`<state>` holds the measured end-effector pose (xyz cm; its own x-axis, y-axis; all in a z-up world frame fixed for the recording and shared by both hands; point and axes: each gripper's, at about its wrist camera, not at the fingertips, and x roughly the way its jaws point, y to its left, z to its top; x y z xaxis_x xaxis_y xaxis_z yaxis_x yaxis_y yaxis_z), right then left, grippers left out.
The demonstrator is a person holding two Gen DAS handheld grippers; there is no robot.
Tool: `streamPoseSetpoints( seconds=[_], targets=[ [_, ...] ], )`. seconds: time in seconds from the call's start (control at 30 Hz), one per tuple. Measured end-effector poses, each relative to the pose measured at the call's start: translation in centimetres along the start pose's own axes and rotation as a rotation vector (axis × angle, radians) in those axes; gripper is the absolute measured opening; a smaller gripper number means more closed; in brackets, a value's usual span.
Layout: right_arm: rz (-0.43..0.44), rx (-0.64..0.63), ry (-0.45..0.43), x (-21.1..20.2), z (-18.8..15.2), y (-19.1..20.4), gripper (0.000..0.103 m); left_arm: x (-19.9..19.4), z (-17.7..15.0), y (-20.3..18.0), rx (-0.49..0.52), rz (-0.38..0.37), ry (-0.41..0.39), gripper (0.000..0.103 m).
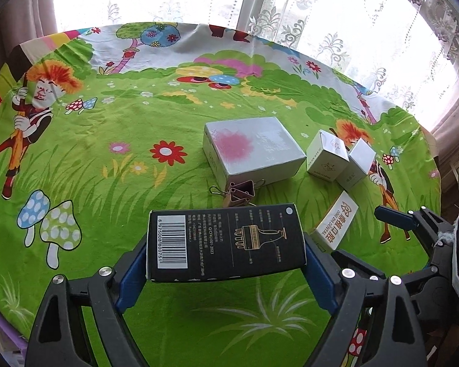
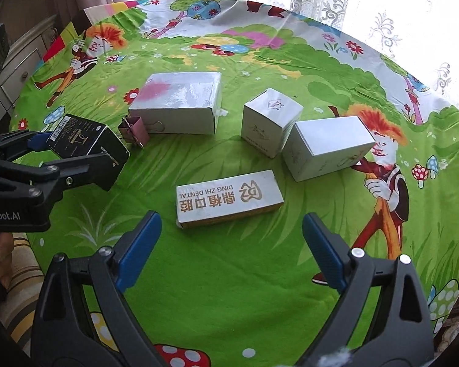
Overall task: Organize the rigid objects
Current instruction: 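Grasp the black product box with the left gripper while the right grasps the beige dental box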
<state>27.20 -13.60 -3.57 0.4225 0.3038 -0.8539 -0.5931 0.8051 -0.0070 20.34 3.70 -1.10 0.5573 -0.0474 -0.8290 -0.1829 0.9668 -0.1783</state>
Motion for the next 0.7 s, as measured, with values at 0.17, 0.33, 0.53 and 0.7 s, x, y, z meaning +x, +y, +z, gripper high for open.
streamPoseSetpoints(
  seconds=[0.17,0.33,0.53,0.7],
  targets=[
    [0.010,-0.035,0.031,1.4,0.4,0.1,0.095,-1.0,0.2,1.2,-0.030,-0.005,-0.038,0.089],
    [0.017,-0.030,0.058,2.8,0.8,-0.3,0.095,-1.5,0.1,2.1,-0.052,0.001,-0.048,0.089],
    [0.022,0.000,0.052,3.3,0.9,-0.5,0.089,-2.1,-0.1,2.9,-0.067,0.012,-0.056,0.089],
    [0.003,0.017,0.062,2.7,0.6,0.0,0.085,-2.8,-0.3,3.0,-0.065,0.011,-0.065,0.089]
  ],
)
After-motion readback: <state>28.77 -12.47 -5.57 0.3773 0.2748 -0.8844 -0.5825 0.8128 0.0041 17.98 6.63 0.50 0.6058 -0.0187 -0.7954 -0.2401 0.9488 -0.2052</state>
